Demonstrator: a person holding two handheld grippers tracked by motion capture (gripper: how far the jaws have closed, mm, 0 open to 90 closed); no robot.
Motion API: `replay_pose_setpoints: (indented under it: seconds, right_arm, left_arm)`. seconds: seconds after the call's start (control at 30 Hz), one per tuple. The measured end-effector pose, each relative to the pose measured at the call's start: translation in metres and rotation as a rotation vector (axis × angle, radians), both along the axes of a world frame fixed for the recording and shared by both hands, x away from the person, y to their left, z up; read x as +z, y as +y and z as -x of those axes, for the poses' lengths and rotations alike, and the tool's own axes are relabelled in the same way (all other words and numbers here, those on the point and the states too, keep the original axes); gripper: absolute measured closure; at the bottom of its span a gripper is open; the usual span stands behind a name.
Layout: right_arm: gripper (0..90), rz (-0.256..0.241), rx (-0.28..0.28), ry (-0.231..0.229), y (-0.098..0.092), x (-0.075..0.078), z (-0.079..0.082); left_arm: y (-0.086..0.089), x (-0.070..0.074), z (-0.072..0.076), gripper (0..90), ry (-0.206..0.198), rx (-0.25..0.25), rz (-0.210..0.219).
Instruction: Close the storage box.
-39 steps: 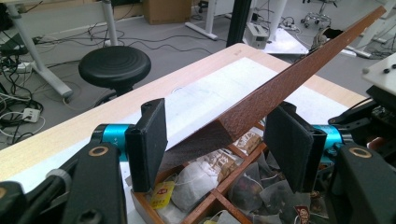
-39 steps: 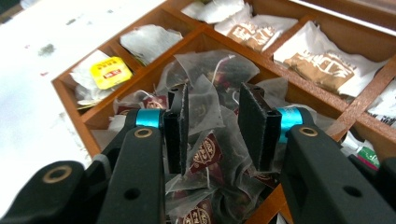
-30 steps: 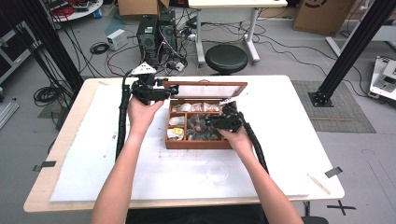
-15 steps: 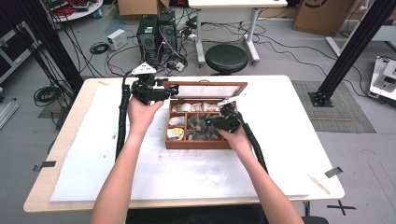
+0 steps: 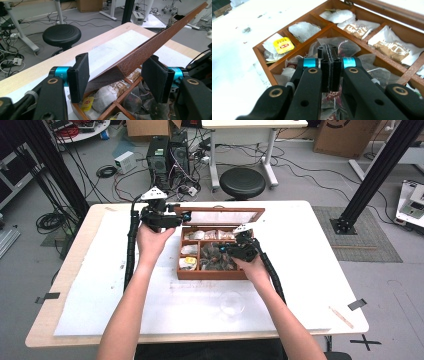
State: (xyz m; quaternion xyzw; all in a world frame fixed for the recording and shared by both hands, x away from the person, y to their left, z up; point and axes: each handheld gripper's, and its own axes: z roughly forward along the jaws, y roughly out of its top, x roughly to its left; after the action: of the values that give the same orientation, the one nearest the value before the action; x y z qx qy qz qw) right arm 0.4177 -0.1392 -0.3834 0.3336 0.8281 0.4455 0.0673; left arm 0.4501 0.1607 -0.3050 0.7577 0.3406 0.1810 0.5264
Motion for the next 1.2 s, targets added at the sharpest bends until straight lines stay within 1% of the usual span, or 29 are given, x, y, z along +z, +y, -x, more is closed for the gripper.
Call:
replay_pose_setpoints:
  seconds: [0.03, 0.13, 0.23, 0.3, 0.43, 0.67, 0.77, 0.93, 0.97, 1.07, 1.1, 1.2]
  right_arm:
    - [90.0, -0.004, 0.005, -0.017, 0.0, 0.003, 0.002]
    - [90.0, -0.014, 0.012, -0.027, -0.001, 0.006, 0.005]
    - [90.0, -0.035, 0.023, -0.04, -0.002, 0.011, 0.009]
    - [90.0, -0.045, 0.029, -0.053, -0.004, 0.014, 0.011]
    - [90.0, -0.072, 0.047, -0.065, -0.008, 0.022, 0.017]
    - [90.0, -0.117, 0.09, -0.103, -0.017, 0.037, 0.034]
    - [90.0, -0.126, 0.102, -0.123, -0.022, 0.042, 0.041]
    - [90.0, -0.158, 0.123, -0.141, -0.029, 0.049, 0.051]
    - [90.0, -0.158, 0.123, -0.141, -0.029, 0.049, 0.051]
    - [90.0, -0.183, 0.144, -0.148, -0.034, 0.055, 0.06]
    - [90.0, -0.182, 0.15, -0.155, -0.036, 0.056, 0.062]
    - [90.0, -0.2, 0.164, -0.17, -0.04, 0.06, 0.069]
  left_arm:
    - [0.0, 0.0, 0.0, 39.6, -0.001, 0.001, -0.001]
    - [0.0, 0.001, 0.0, 39.6, 0.0, 0.002, -0.005]
    - [-0.001, 0.002, 0.0, 39.6, -0.001, 0.004, -0.011]
    - [0.0, 0.001, -0.001, 39.6, 0.003, 0.003, -0.007]
    - [-0.001, 0.001, -0.001, 39.6, 0.001, 0.005, -0.006]
    - [0.0, 0.002, -0.001, 39.6, 0.001, 0.005, -0.009]
    - [-0.001, 0.001, -0.001, 39.6, 0.0, 0.008, -0.001]
    - [-0.001, 0.002, -0.001, 39.6, -0.001, 0.01, -0.001]
    - [-0.001, 0.002, -0.001, 39.6, -0.001, 0.01, -0.001]
    - [-0.001, 0.002, -0.001, 39.6, -0.001, 0.012, -0.004]
    - [-0.001, 0.002, -0.001, 39.6, -0.001, 0.011, -0.005]
    - [-0.001, 0.002, -0.001, 39.6, -0.002, 0.012, -0.003]
